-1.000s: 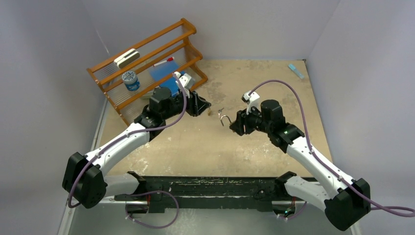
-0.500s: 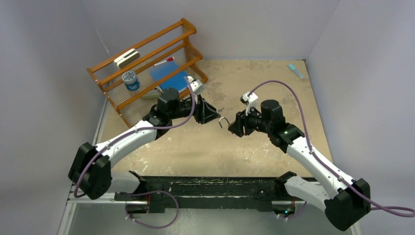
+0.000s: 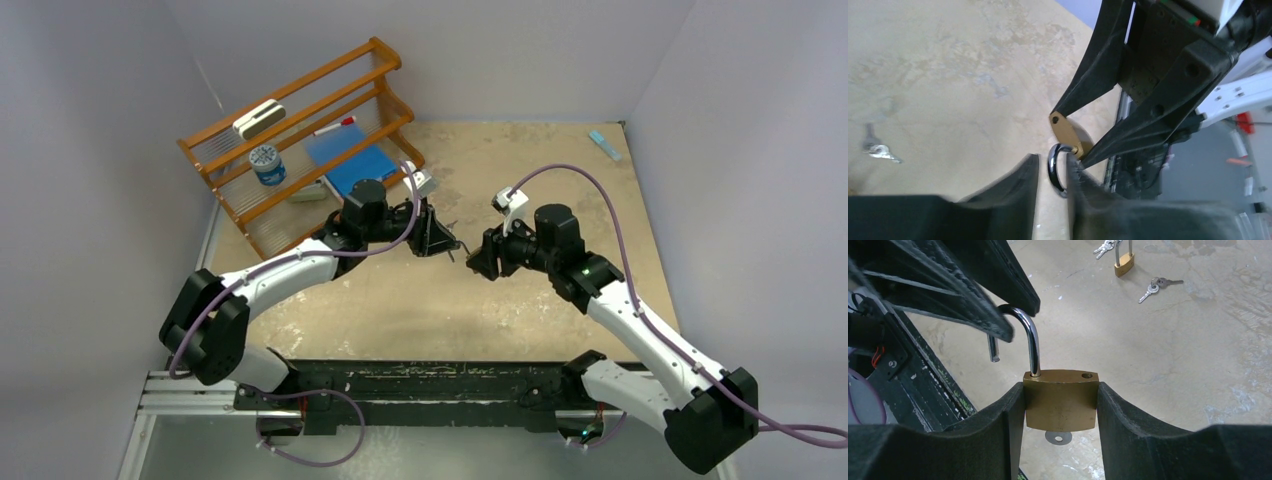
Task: Lock with the key
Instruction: Lock the lock.
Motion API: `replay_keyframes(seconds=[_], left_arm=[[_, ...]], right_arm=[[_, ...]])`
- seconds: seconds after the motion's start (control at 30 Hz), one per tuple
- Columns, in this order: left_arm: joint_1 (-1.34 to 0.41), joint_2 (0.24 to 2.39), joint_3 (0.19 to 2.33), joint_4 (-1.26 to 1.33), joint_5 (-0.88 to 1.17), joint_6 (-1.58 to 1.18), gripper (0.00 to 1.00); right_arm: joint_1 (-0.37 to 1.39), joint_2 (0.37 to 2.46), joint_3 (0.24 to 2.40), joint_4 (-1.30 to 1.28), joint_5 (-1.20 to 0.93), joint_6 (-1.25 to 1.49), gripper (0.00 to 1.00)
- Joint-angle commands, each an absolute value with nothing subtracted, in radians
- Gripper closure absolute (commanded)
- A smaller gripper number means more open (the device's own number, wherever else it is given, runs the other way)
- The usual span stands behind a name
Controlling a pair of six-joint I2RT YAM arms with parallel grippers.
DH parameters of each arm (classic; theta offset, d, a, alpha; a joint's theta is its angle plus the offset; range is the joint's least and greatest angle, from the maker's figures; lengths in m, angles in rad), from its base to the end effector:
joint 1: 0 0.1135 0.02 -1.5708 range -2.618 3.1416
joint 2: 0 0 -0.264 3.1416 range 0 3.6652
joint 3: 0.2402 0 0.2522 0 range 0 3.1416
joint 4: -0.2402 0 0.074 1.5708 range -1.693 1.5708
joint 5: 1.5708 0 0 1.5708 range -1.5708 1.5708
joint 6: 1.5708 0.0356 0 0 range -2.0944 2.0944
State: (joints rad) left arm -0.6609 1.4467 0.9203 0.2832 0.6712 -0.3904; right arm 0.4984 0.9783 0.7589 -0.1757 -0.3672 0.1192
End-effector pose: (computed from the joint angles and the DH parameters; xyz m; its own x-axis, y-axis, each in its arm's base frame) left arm 0.2455 -0.2189 0.2797 -0.5401 0.0424 -0.8406 0.8128 0.2853 -0.5079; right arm 0.1904 0.1182 0.2965 -0.4233 -0.1040 -0.9000 -0.6917 0.6786 0.2470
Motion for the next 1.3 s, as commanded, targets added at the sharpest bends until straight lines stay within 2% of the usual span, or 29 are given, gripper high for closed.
replay_keyframes(seconds=[0.0,0.03,0.3,0.33,0.4,0.47,0.5,0.53,0.73,1.0,1.27], left_arm=[[-0.682,1.473,0.961,0.403,0.73,-0.435,0.96],[-0.686,1.476,0.96,0.417,0.743,-0.438,1.0],[-0.696,1.446,0.908,0.57,0.756,-0.482,1.0],[-0.696,1.441,0.901,0.601,0.755,-0.495,1.0],[-0.696,1.428,0.892,0.648,0.76,-0.52,1.0],[-0.696,1.412,0.891,0.659,0.766,-0.522,1.0],[-0.696,1.398,0.892,0.654,0.766,-0.517,1.0],[-0.695,1.386,0.892,0.642,0.764,-0.505,1.0],[-0.696,1.332,0.91,0.545,0.748,-0.431,1.0],[-0.695,1.301,0.936,0.494,0.708,-0.41,1.0],[-0.694,1.288,0.948,0.489,0.674,-0.41,1.0]], right_arm=[[0.503,0.958,0.807,-0.117,-0.409,0.118,1.0],[0.502,0.959,0.808,-0.118,-0.405,0.12,1.0],[0.502,0.961,0.809,-0.098,-0.399,0.139,1.0],[0.504,0.964,0.806,-0.085,-0.412,0.144,0.89],[0.503,0.966,0.792,-0.055,-0.446,0.152,0.54],[0.502,0.951,0.77,-0.017,-0.457,0.16,0.32],[0.502,0.935,0.756,-0.005,-0.457,0.161,0.1],[0.502,0.915,0.74,0.026,-0.47,0.163,0.02],[0.503,0.79,0.614,0.271,-0.559,0.211,0.01],[0.502,0.886,0.655,0.273,-0.694,0.152,0.01],[0.505,0.942,0.648,0.306,-0.677,0.172,0.01]])
